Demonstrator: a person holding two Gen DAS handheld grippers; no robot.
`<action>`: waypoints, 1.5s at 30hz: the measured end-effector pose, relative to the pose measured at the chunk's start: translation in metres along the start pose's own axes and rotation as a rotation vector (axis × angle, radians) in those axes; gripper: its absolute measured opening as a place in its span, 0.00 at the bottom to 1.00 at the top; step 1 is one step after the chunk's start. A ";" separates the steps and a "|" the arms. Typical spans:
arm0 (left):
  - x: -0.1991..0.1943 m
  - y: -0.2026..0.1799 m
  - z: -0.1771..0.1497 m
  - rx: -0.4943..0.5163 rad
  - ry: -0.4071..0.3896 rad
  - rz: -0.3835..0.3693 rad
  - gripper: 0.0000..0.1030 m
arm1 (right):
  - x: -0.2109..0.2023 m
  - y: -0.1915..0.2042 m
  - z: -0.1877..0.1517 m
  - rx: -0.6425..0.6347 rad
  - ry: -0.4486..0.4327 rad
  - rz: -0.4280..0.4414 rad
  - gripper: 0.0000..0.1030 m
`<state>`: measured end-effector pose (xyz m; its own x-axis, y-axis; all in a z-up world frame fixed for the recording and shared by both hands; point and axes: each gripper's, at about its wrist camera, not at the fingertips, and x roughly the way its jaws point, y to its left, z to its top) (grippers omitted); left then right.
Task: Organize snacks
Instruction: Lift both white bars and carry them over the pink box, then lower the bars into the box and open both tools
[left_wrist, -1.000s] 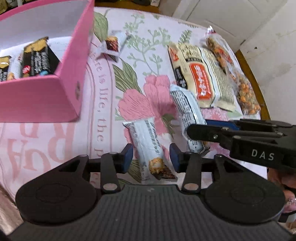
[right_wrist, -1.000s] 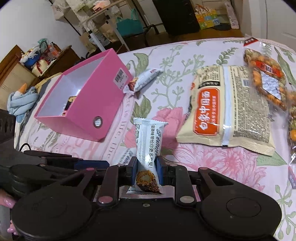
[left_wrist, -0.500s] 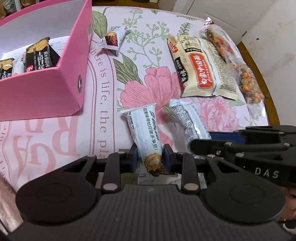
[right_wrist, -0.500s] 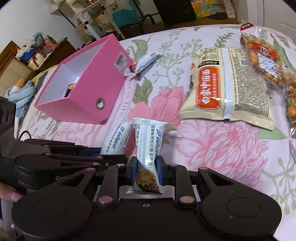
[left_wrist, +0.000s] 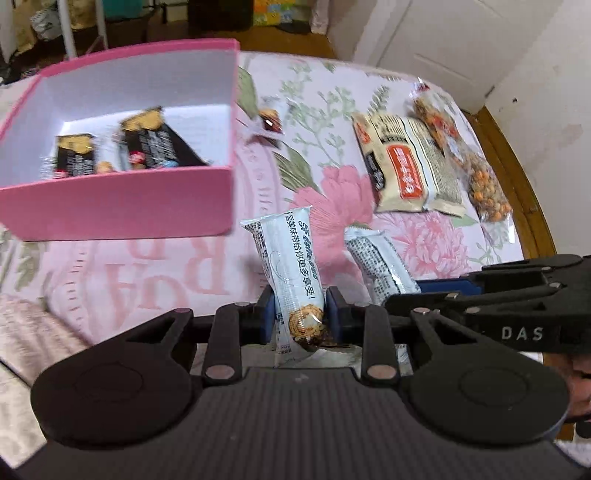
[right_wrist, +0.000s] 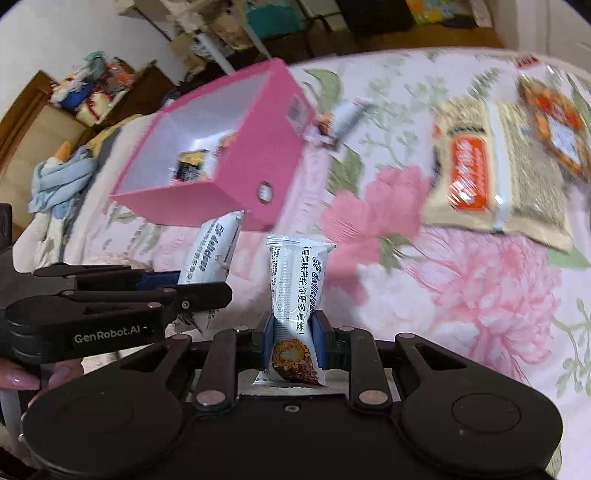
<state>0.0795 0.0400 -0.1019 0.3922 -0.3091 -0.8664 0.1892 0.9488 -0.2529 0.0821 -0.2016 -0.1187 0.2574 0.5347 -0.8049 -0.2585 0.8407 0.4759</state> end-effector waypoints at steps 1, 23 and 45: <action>-0.008 0.006 0.000 -0.010 -0.015 0.003 0.27 | -0.002 0.008 0.003 -0.017 -0.013 0.014 0.25; -0.031 0.138 0.089 -0.147 -0.270 0.170 0.27 | 0.102 0.117 0.135 -0.339 -0.145 0.082 0.25; -0.023 0.144 0.094 -0.181 -0.218 0.173 0.44 | 0.065 0.101 0.116 -0.331 -0.262 0.045 0.49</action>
<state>0.1826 0.1771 -0.0781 0.5914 -0.1302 -0.7958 -0.0528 0.9785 -0.1994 0.1808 -0.0718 -0.0814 0.4557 0.6102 -0.6481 -0.5493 0.7657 0.3347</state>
